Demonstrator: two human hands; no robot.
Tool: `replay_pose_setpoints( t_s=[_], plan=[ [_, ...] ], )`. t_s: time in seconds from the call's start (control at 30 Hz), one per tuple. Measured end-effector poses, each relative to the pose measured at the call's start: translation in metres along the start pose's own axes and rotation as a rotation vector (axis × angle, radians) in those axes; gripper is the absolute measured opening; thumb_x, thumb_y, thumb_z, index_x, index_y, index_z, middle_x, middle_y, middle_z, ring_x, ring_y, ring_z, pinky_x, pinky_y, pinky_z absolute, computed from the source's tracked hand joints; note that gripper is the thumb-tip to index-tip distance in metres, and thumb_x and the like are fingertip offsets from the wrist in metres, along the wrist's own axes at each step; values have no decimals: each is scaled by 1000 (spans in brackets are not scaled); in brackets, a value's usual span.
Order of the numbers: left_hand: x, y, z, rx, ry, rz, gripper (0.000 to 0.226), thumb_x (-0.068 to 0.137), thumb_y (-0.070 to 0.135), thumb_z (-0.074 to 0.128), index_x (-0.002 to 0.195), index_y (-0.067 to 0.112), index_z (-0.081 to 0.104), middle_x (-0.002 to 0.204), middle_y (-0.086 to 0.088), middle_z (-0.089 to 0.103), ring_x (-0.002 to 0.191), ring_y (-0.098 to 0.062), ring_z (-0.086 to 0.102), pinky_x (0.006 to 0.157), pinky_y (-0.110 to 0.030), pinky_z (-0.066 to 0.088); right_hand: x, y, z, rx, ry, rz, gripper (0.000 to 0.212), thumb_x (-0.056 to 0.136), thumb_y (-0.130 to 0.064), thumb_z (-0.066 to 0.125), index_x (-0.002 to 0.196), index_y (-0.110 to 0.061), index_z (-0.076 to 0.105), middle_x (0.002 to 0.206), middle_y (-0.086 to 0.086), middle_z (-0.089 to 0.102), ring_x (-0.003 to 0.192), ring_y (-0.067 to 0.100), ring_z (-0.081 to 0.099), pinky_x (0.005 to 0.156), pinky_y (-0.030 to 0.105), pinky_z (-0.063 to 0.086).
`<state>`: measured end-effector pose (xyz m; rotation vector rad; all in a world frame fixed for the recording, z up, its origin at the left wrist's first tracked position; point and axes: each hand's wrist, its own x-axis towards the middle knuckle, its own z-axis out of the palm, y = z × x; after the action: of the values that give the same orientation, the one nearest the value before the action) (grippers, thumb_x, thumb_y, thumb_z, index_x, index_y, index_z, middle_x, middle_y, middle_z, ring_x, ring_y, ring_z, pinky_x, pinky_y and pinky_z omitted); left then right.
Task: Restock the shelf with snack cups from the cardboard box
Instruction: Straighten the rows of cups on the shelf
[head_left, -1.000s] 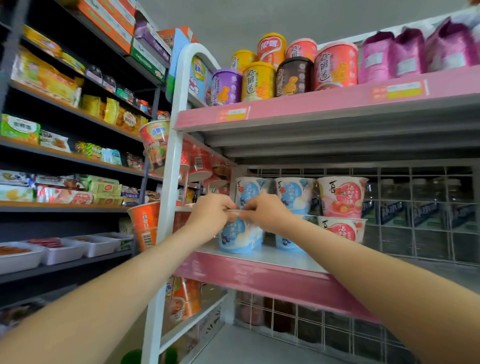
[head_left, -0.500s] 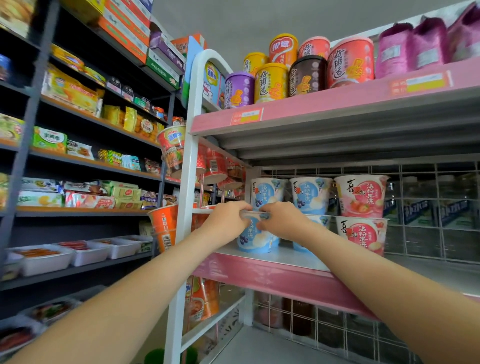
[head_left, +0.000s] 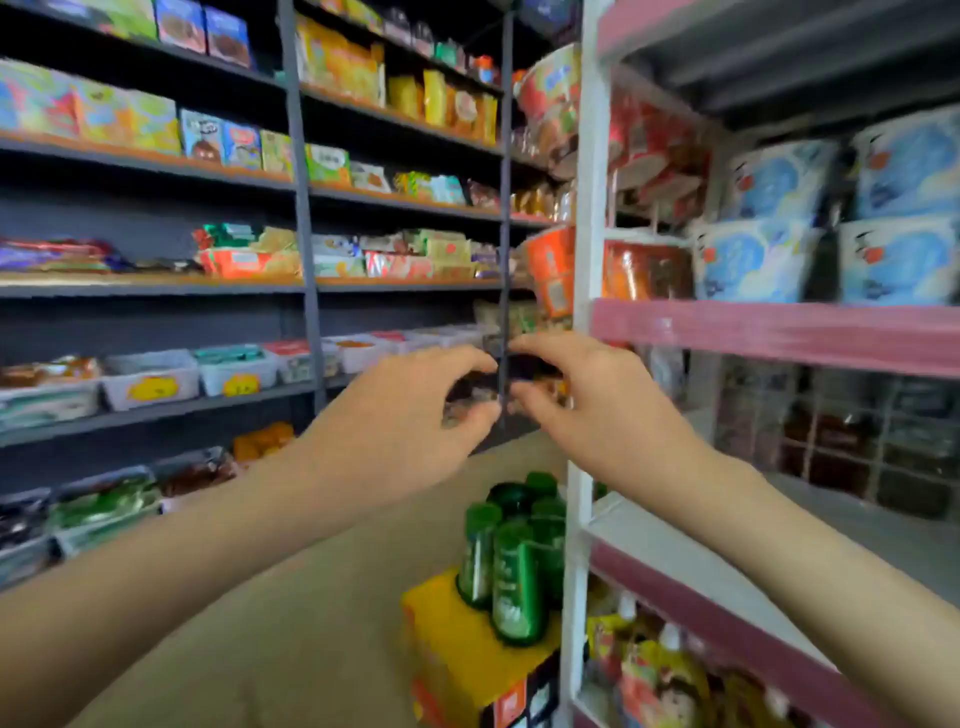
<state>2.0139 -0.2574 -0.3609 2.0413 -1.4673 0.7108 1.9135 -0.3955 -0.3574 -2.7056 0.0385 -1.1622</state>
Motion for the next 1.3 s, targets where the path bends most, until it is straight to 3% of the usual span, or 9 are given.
replay_pose_setpoints(
  t_s=[0.2,0.33,0.5,0.63,0.73,0.83,0.93,1.13,1.3],
  plan=[
    [-199,-58,26,74,-289,-321,43,81,43,49,116,23,62,113,5,67,89,-17,64,73,-17,32,-106,-78,156,306,-439,-12,44,91,-14,56,135,-9,48,138,9,49,129,22,43,103,21,24],
    [-290,-76,52,16,-347,-548,35,85,18,63,120,15,58,105,4,66,96,-19,63,72,-12,34,-155,-125,238,463,-632,31,43,87,-5,55,129,-3,50,130,17,52,123,31,47,104,39,36],
    [-343,-122,106,37,-725,-696,46,87,32,60,128,19,45,123,1,57,108,-15,57,90,-31,50,-205,-141,307,423,-937,163,62,95,-3,45,149,-7,16,151,9,25,136,25,32,110,32,31],
    [-358,-148,144,151,-1258,-537,83,81,49,63,146,20,20,147,-6,36,132,-25,38,107,-37,36,-238,-134,340,254,-1121,182,74,93,-11,52,149,-3,4,156,13,8,144,30,12,116,40,20],
    [-374,-153,148,186,-1504,-332,100,81,56,62,150,18,1,157,-6,9,143,-27,12,115,-47,15,-250,-122,350,79,-1160,79,79,94,-21,52,149,-2,-2,157,15,1,145,30,-2,119,39,7],
    [-398,-162,151,280,-1561,-137,93,85,63,48,150,23,-5,159,-5,-2,145,-28,0,114,-55,4,-255,-116,352,-45,-1199,-34,80,96,-26,48,148,0,-7,157,16,-6,145,29,-7,119,37,2],
    [-387,-156,159,337,-1510,-86,74,93,51,42,150,22,7,157,-6,10,142,-30,17,110,-53,20,-258,-113,349,-119,-1205,-139,77,96,-20,45,148,-1,-7,158,15,-9,145,28,-9,118,36,-1],
    [-407,-128,212,470,-1310,-516,65,92,42,41,141,2,25,139,-25,35,119,-41,45,92,-52,45,-263,-109,347,-157,-1182,-236,74,97,-18,43,149,-4,-8,157,13,-13,145,25,-13,116,34,-6],
    [-413,-131,210,579,-1371,-631,88,92,49,48,148,25,-15,141,-35,23,120,-49,42,95,-55,39,-264,-106,349,-118,-1154,-226,72,97,-18,41,149,-4,-7,158,13,-11,145,24,-11,116,33,-5]
  ],
)
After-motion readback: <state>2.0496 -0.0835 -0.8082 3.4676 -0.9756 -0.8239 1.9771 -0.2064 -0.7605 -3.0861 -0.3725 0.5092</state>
